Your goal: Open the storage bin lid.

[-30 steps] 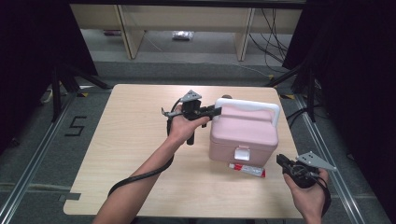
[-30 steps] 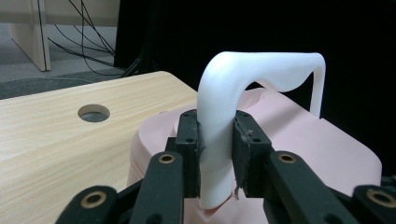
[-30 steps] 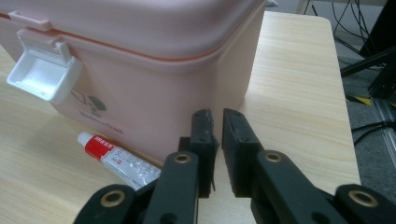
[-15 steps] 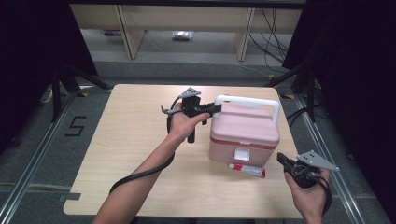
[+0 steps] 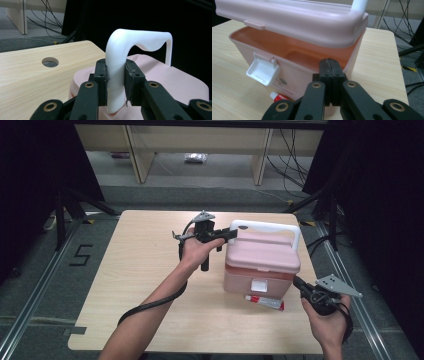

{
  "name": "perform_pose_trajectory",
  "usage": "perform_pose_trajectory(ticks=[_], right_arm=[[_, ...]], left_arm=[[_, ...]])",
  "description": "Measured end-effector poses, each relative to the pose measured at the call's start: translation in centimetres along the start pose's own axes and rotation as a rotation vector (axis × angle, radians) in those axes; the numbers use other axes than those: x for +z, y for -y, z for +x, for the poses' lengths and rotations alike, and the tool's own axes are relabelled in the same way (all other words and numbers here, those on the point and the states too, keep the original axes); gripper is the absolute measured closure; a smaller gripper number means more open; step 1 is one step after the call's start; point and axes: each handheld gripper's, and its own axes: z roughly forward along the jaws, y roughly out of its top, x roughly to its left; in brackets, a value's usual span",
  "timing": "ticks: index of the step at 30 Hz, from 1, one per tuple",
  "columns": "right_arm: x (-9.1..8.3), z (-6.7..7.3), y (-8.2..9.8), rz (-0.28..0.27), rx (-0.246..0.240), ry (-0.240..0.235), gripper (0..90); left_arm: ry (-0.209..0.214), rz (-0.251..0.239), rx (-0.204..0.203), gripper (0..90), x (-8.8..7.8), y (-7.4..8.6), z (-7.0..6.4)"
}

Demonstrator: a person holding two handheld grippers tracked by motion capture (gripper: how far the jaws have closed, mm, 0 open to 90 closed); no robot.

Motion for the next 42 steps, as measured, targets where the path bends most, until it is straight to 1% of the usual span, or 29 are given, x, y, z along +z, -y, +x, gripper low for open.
perform_pose_trajectory(ticks=[1, 2, 3, 6, 7, 9, 10, 11, 12, 13, 14, 15, 16, 17, 19, 20, 22, 23, 25, 28, 31, 32, 33, 35, 36, 37, 38, 40, 42], right_arm=[[0.1, 0.0, -0.1, -0.003, -0.002, -0.003, 90.0], [0.2, 0.3, -0.2, 0.003, 0.038, -0.004, 90.0], [0.3, 0.1, -0.3, -0.01, 0.003, -0.005, 90.0], [0.5, 0.2, -0.5, -0.022, 0.024, 0.004, 90.0], [0.6, 0.2, -0.7, -0.036, 0.012, 0.001, 90.0], [0.6, 0.2, -0.9, -0.031, 0.014, 0.014, 90.0], [0.6, 0.4, -1.0, -0.027, 0.047, 0.01, 90.0], [0.7, 0.2, -1.0, -0.038, 0.007, 0.014, 90.0], [0.7, 0.2, -1.1, -0.041, 0.011, 0.019, 90.0], [0.7, 0.3, -1.1, -0.036, 0.035, 0.021, 90.0], [0.8, 0.1, -1.2, -0.042, 0.014, 0.013, 90.0], [0.8, 0.2, -1.2, -0.041, 0.037, 0.016, 90.0], [0.9, 0.0, -1.2, -0.047, 0.011, 0.017, 90.0], [0.9, 0.1, -1.3, -0.046, 0.021, 0.021, 90.0], [0.9, 0.0, -1.4, -0.049, 0.012, 0.024, 90.0], [0.8, 0.2, -1.4, -0.045, 0.031, 0.028, 90.0], [0.8, 0.2, -1.4, -0.048, 0.03, 0.027, 90.0], [0.9, 0.0, -1.5, -0.056, 0.005, 0.029, 90.0], [1.0, -0.2, -1.5, -0.069, -0.016, 0.034, 90.0], [0.8, -0.1, -1.6, -0.054, 0.001, 0.028, 90.0], [0.7, 0.0, -1.7, -0.052, 0.009, 0.036, 90.0], [0.7, 0.1, -1.7, -0.05, 0.032, 0.036, 90.0], [0.8, -0.1, -1.8, -0.064, 0.0, 0.038, 90.0], [0.8, -0.1, -1.9, -0.063, 0.003, 0.032, 90.0], [0.8, 0.1, -2.0, -0.056, 0.028, 0.033, 90.0], [0.7, 0.2, -2.0, -0.055, 0.038, 0.035, 90.0], [0.7, 0.0, -2.0, -0.061, 0.009, 0.041, 90.0], [0.8, 0.0, -2.1, -0.07, 0.007, 0.046, 90.0], [0.9, 0.0, -2.1, -0.072, 0.003, 0.037, 90.0]], left_arm=[[0.0, 0.0, 0.0, 73.8, 0.0, 0.0, 0.0], [0.0, 0.0, -0.001, 73.8, 0.0, 0.0, 0.0], [0.0, 0.0, 0.0, 73.8, 0.0, 0.0, 0.0], [0.001, -0.002, 0.001, 73.7, 0.0, 0.0, 0.0], [0.002, -0.004, 0.003, 73.7, 0.0, 0.0, 0.1], [0.008, -0.008, 0.015, 73.6, 0.0, -0.1, 0.1], [0.007, -0.01, 0.02, 73.5, -0.1, -0.1, 0.1], [0.008, -0.011, 0.027, 73.4, -0.1, 0.0, 0.1], [0.013, -0.016, 0.028, 72.9, -0.1, 0.0, 0.1], [0.014, -0.024, 0.033, 71.7, -0.1, 0.0, 0.2], [0.015, -0.03, 0.038, 70.2, -0.2, 0.0, 0.2], [0.021, -0.039, 0.046, 68.3, -0.3, -0.1, 0.2], [0.021, -0.046, 0.052, 65.6, -0.4, -0.1, 0.1], [0.018, -0.051, 0.061, 63.5, -0.5, -0.2, 0.0], [0.013, -0.058, 0.08, 59.6, -0.8, -0.3, -0.1], [0.014, -0.061, 0.09, 58.3, -1.1, -0.3, -0.1], [0.017, -0.075, 0.092, 57.2, -1.4, -0.4, -0.1], [0.016, -0.076, 0.095, 57.1, -1.6, -0.4, -0.2], [0.016, -0.084, 0.105, 57.4, -2.0, -0.4, -0.2], [0.016, -0.095, 0.129, 59.8, -2.8, -0.4, -0.4], [0.02, -0.109, 0.147, 66.1, -4.0, -0.3, -0.6], [0.024, -0.113, 0.151, 68.6, -4.3, -0.3, -0.7], [0.029, -0.115, 0.162, 70.7, -4.7, -0.2, -0.9], [0.052, -0.126, 0.168, 75.6, -5.3, 0.0, -1.0], [0.054, -0.126, 0.173, 77.9, -5.5, 0.1, -1.1], [0.053, -0.123, 0.178, 79.4, -5.7, 0.2, -1.2], [0.057, -0.118, 0.182, 81.4, -5.9, 0.4, -1.2], [0.063, -0.106, 0.183, 84.9, -6.3, 0.7, -1.2], [0.067, -0.097, 0.188, 87.9, -6.7, 1.0, -1.3]])
